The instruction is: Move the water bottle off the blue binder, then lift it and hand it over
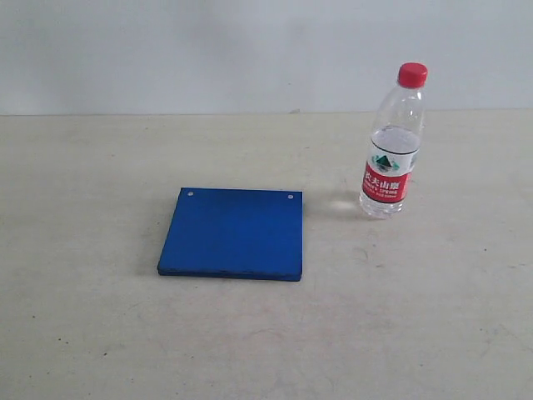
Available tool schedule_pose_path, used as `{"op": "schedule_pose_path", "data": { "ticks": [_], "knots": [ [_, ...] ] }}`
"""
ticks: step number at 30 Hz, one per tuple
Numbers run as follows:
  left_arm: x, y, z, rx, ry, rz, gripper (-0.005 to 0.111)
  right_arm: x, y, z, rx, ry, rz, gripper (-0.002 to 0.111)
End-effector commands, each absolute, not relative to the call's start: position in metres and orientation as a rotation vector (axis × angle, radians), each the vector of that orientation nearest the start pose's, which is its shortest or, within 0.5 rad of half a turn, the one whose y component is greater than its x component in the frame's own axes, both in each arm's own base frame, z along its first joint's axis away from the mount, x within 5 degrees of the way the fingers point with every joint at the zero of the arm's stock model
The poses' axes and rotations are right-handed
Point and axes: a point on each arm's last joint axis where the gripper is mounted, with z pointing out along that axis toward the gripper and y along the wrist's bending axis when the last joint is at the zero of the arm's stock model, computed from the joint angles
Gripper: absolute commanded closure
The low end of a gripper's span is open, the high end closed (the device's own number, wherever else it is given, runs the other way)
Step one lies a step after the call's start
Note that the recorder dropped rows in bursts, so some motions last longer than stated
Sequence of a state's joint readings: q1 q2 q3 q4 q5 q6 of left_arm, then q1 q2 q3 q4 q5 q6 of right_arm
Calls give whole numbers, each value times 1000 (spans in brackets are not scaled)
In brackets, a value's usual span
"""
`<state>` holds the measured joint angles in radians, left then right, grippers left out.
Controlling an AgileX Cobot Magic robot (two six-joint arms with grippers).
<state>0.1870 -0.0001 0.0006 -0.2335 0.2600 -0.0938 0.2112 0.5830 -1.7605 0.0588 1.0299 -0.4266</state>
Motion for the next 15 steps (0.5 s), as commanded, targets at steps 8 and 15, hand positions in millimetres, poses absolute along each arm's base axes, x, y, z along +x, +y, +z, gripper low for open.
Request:
{"op": "schedule_pose_path", "data": {
  "ticks": [8,15],
  "knots": [
    [57,-1,197,-625,1559,-477,102,21,14,403,-458,1623,61,108],
    [57,-1,197,-573,1579,-430,102,100,19,280,94,1596,383,108]
  ]
}}
